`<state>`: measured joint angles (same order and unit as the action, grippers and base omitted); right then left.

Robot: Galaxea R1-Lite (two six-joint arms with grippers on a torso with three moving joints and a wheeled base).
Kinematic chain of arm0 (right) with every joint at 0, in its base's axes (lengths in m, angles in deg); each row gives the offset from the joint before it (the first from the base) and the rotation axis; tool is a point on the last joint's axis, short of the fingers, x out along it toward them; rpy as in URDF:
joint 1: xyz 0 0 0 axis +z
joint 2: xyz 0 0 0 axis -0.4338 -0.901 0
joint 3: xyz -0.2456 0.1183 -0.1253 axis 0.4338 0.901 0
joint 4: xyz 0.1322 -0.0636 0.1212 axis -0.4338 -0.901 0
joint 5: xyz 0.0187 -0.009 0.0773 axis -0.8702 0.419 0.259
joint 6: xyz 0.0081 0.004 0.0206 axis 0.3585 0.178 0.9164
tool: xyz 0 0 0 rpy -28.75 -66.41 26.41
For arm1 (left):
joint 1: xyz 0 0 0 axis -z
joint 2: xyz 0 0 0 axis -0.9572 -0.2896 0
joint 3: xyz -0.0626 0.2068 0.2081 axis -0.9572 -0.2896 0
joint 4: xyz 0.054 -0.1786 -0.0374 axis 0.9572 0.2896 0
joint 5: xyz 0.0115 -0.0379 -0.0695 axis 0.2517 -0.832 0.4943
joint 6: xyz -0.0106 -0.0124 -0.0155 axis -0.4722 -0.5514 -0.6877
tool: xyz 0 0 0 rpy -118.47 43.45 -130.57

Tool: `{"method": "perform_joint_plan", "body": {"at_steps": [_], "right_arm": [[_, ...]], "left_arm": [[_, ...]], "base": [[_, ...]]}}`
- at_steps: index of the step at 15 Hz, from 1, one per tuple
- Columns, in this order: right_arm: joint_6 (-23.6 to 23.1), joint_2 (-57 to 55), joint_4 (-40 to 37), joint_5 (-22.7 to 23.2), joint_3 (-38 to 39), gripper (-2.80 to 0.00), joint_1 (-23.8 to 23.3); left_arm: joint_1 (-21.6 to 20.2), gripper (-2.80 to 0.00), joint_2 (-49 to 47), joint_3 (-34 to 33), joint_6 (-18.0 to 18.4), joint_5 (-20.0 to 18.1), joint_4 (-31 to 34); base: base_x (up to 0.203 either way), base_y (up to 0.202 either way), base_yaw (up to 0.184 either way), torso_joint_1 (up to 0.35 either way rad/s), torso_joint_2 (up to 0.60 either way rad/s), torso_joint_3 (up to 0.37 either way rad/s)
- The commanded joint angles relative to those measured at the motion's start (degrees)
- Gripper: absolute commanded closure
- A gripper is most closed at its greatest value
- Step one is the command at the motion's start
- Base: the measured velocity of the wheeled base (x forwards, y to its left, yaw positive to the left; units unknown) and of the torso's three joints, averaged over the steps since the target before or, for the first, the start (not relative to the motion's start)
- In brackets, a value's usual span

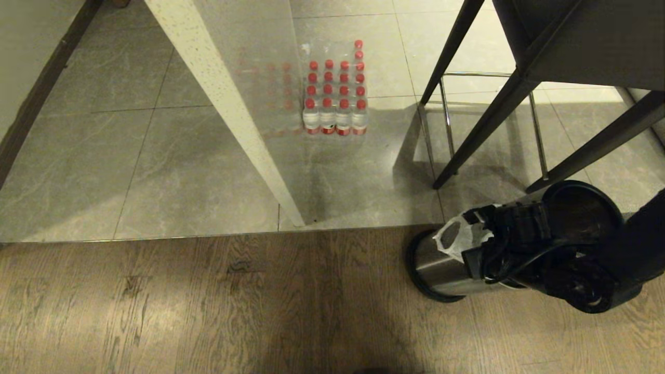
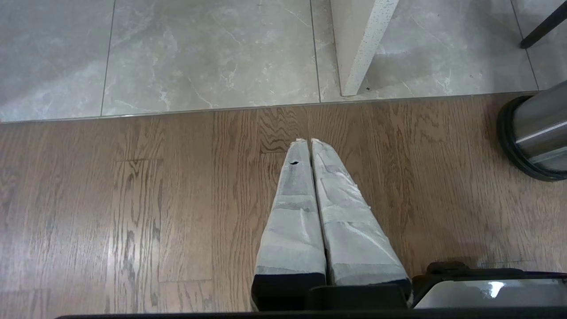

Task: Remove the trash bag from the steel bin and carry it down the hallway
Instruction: Pick up the trash bag

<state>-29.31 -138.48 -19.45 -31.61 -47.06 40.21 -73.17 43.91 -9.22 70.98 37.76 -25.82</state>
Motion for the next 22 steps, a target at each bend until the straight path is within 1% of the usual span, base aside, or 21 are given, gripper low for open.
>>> {"method": "perform_joint_plan", "body": {"at_steps": [1,5,7,10,12,13,14,15,18,19,22], "right_arm": [[-0.4,2.1,0.4,-0.1,0.8,0.0,0.0],[-3.0,1.2,0.8,-0.1,0.9,0.0,0.0],[-3.0,0.5,0.9,-0.1,-0.5,0.0,0.1],[-2.5,1.3,0.2,-0.1,-0.1,0.0,0.1],[-2.4,1.8,0.3,-0.3,2.0,0.0,0.0],[-2.2,2.2,0.3,-0.3,3.4,-2.8,-0.2],[-1.3,2.2,0.3,-0.3,4.3,-2.8,-0.2],[0.7,1.8,0.5,-0.4,4.6,-2.8,-0.3],[8.2,1.1,0.7,-2.3,4.7,-2.8,-0.4],[9.1,1.0,0.8,-2.4,4.9,-2.8,-1.1],[9.3,-0.3,1.1,-2.7,4.3,-2.8,-3.1]], "left_arm": [[0.0,0.0,-0.1,0.0,0.0,0.0,0.0],[0.0,0.0,-0.1,-0.1,0.0,0.0,0.0],[0.0,0.0,-0.1,0.0,0.0,0.0,0.0],[0.0,0.0,-0.1,0.0,0.0,0.0,0.0],[0.0,0.0,-0.1,0.0,0.0,0.0,0.0],[0.0,0.0,-0.1,0.0,0.0,0.0,0.0],[0.0,0.0,-0.1,0.0,0.0,0.0,0.0],[0.0,0.0,-0.1,0.0,0.0,0.0,0.0],[0.0,0.0,-0.1,0.0,0.0,0.0,0.0],[0.0,0.0,-0.1,0.0,0.0,0.0,0.0],[0.0,0.0,-0.1,0.0,0.0,0.0,0.0]], "base": [[0.0,0.0,0.0,0.0,0.0,0.0],[0.0,0.0,0.0,0.0,0.0,0.0],[0.0,0.0,0.0,0.0,0.0,0.0],[0.0,0.0,0.0,0.0,0.0,0.0],[0.0,0.0,0.0,0.0,0.0,0.0],[0.0,0.0,0.0,0.0,0.0,0.0],[0.0,0.0,0.0,0.0,0.0,0.0],[0.0,0.0,0.0,0.0,0.0,0.0],[0.0,0.0,0.0,0.0,0.0,0.0],[0.0,0.0,0.0,0.0,0.0,0.0],[0.0,0.0,0.0,0.0,0.0,0.0]]}}
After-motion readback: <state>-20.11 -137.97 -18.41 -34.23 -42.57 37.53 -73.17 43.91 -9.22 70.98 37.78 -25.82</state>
